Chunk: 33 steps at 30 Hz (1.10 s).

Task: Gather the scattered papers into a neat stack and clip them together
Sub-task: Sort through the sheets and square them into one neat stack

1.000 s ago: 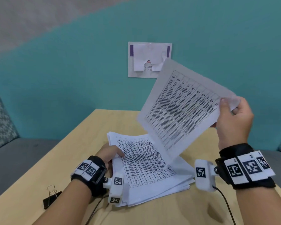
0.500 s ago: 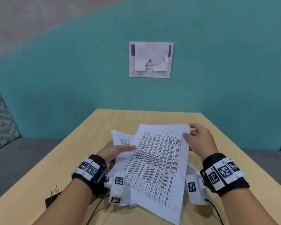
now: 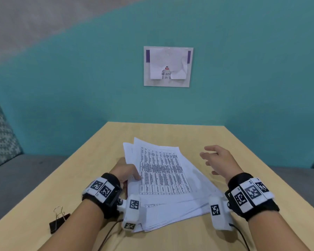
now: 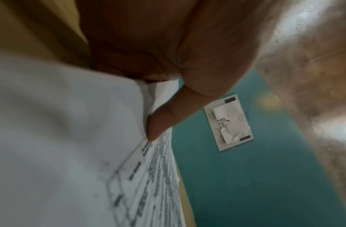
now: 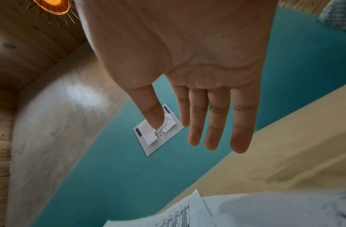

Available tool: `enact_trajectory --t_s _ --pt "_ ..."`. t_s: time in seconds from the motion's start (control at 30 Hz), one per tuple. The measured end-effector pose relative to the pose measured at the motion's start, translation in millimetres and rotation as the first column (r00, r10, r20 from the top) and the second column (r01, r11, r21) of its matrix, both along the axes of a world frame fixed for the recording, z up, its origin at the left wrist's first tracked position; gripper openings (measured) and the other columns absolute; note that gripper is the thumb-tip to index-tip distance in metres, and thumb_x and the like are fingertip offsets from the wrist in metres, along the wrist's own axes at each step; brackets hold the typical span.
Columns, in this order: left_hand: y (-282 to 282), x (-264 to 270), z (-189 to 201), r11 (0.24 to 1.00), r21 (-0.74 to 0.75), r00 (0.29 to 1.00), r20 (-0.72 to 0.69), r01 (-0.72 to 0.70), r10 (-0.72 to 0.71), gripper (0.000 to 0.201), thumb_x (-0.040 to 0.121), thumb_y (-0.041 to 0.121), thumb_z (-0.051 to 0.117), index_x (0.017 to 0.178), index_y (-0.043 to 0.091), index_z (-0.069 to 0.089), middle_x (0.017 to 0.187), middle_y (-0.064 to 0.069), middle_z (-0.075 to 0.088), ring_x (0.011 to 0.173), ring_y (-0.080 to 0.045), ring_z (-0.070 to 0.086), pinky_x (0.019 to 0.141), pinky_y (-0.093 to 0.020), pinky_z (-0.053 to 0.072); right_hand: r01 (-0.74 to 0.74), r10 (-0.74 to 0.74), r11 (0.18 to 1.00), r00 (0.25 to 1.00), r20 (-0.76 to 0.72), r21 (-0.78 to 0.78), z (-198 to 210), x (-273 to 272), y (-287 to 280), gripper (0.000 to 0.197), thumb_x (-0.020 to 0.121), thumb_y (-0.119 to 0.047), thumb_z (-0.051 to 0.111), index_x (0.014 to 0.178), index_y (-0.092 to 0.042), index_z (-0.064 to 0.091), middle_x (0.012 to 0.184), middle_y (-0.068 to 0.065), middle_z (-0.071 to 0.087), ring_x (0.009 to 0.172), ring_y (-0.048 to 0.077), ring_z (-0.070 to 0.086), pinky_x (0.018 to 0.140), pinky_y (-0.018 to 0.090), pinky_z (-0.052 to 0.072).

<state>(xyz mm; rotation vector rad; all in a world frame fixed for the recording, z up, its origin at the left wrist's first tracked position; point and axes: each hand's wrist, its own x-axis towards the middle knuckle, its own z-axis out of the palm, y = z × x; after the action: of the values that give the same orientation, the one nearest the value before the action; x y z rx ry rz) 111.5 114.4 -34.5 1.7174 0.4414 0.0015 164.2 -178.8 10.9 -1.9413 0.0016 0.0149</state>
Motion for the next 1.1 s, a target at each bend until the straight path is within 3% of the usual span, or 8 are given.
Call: enact_trajectory --t_s 0.13,0.23,0.3,0.47,0.6,0.7,0.83,1.1 --pt "-8.6 -7.0 24.5 0.998 0.001 0.990 0.121 -0.068 0.067 0.059 0.072 -0.023 0.064 0.121 0.009 0.056 0.119 -0.018 0.069 0.109 -0.040 0.065 0.097 -0.059 0.055 -0.010 0.010 1.000 1.000 0.002 0.023 -0.8 -2.3 -0.9 0.049 0.091 -0.031 0.070 0.135 -0.017 0.054 0.108 0.000 0.065 0.090 0.009 0.058 0.085 0.034 0.046" --pt "-10.4 -13.2 48.6 0.998 -0.020 0.970 0.234 -0.055 0.058 0.067 0.079 -0.026 0.061 0.132 0.014 0.052 0.122 -0.011 0.070 0.109 -0.034 0.066 0.093 -0.054 0.057 -0.034 0.035 0.993 0.999 -0.008 0.109 -0.6 -3.6 -5.0 0.078 0.084 -0.039 0.078 0.148 -0.022 0.039 0.140 0.006 0.050 0.116 0.020 0.053 0.093 0.035 0.040" --pt "-10.0 -20.2 66.3 0.999 -0.047 0.951 0.308 -0.024 0.037 0.069 0.080 -0.028 0.059 0.133 0.016 0.054 0.122 -0.007 0.072 0.110 -0.032 0.068 0.090 -0.051 0.059 -0.067 0.072 0.979 0.997 -0.019 0.193 1.2 -3.7 -8.8 0.084 0.080 -0.037 0.082 0.150 -0.026 0.036 0.140 0.003 0.053 0.121 0.022 0.055 0.094 0.039 0.042" --pt "-10.6 -31.2 92.6 0.995 -0.093 0.909 0.417 0.023 0.018 0.072 0.079 -0.033 0.055 0.132 0.014 0.057 0.120 -0.010 0.074 0.110 -0.032 0.071 0.082 -0.040 0.059 -0.273 0.295 0.877 0.955 0.005 0.396 21.1 -12.0 -16.1 0.037 0.085 -0.005 0.071 0.122 -0.008 0.067 0.114 0.010 0.076 0.104 0.031 0.072 0.098 0.049 0.053" --pt "-23.7 -33.7 95.7 0.997 -0.061 0.857 0.510 -0.046 0.071 0.061 0.082 -0.030 0.052 0.126 0.011 0.057 0.107 -0.005 0.075 0.093 -0.017 0.074 0.066 -0.028 0.060 -0.193 0.123 0.930 0.965 0.232 0.314 35.1 -21.7 -2.1 0.018 0.089 -0.004 0.071 0.104 -0.014 0.075 0.102 0.001 0.079 0.086 0.015 0.076 0.077 0.031 0.059" --pt "-31.7 -31.2 94.2 0.992 -0.047 0.791 0.599 -0.115 0.120 0.060 0.082 -0.027 0.055 0.126 0.014 0.058 0.114 -0.001 0.074 0.101 -0.015 0.073 0.077 -0.031 0.060 -0.139 0.010 0.940 0.923 0.385 0.311 39.8 -26.9 11.0 0.022 0.092 -0.007 0.069 0.093 -0.028 0.073 0.094 -0.013 0.077 0.083 0.002 0.074 0.076 0.022 0.059" --pt "-32.7 -27.2 91.2 0.991 -0.059 0.773 0.621 -0.120 0.131 0.065 0.081 -0.026 0.057 0.130 0.016 0.055 0.120 -0.002 0.072 0.108 -0.018 0.070 0.085 -0.035 0.058 -0.133 -0.017 0.929 0.916 0.400 0.345 39.1 -29.8 19.9 0.024 0.091 -0.004 0.068 0.096 -0.028 0.071 0.092 -0.015 0.075 0.081 -0.002 0.072 0.074 0.020 0.056" --pt "-26.6 -20.8 78.2 0.991 -0.080 0.852 0.506 -0.107 0.133 0.051 0.083 -0.016 0.062 0.120 0.020 0.062 0.112 0.000 0.075 0.107 -0.025 0.069 0.085 -0.038 0.054 -0.077 -0.012 0.927 0.972 0.233 0.368 28.3 -25.3 23.1 0.034 0.087 0.002 0.065 0.117 -0.013 0.066 0.108 0.001 0.074 0.101 0.022 0.069 0.091 0.041 0.055"
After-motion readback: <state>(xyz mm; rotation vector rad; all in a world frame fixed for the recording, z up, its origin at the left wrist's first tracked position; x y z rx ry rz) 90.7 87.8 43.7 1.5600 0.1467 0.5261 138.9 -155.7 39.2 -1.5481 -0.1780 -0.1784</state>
